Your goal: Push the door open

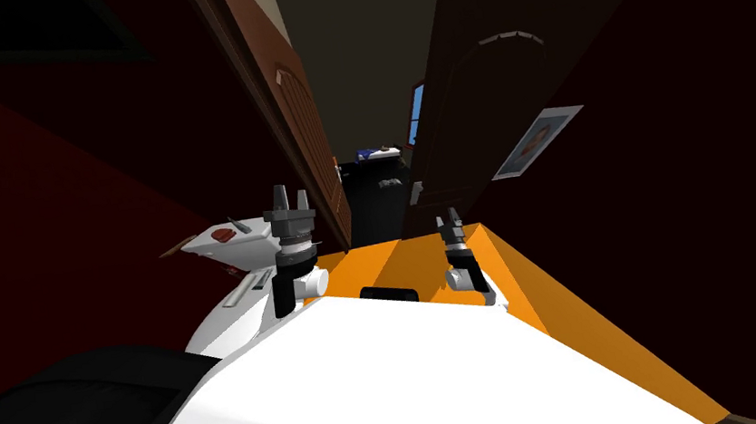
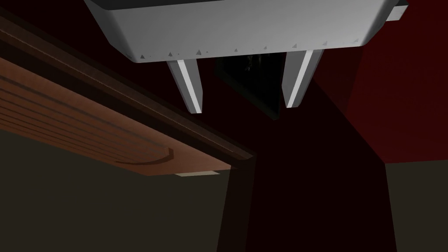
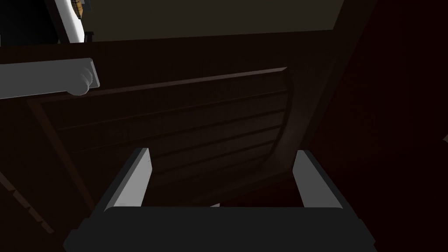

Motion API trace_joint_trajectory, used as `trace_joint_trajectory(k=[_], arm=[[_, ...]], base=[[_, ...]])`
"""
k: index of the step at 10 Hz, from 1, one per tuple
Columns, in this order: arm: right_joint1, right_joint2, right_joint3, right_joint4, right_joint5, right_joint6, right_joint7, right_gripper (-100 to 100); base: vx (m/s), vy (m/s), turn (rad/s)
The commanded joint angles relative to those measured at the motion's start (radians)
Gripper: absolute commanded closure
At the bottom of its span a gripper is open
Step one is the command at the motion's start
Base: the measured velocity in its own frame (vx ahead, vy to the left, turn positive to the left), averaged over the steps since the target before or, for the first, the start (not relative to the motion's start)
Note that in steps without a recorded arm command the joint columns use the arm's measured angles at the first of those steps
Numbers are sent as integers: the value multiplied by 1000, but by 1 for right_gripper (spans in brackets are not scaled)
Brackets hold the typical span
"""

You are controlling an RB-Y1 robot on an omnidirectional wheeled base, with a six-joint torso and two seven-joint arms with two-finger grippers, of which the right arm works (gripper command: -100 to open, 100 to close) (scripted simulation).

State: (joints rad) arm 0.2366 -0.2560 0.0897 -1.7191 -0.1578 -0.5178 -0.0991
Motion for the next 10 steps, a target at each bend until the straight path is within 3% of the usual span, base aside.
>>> trace_joint_trajectory(k=[1, 3, 4, 7, 8, 10], arm=[[-19, -15, 6, 42, -9, 0, -9, -100], [-50, -43, 16, 99, -25, 0, -26, -100], [-50, -43, 16, 109, -25, 0, -26, -100], [-96, -84, 30, 201, -50, -1, -51, -100], [-96, -84, 30, 209, -50, -1, -51, -100], [-126, -111, 39, 273, -66, -1, -68, -100]], base=[[53, -23, 62], [78, -31, 114], [62, -25, 36], [69, -36, 97], [62, -24, 39], [66, -27, 81]])
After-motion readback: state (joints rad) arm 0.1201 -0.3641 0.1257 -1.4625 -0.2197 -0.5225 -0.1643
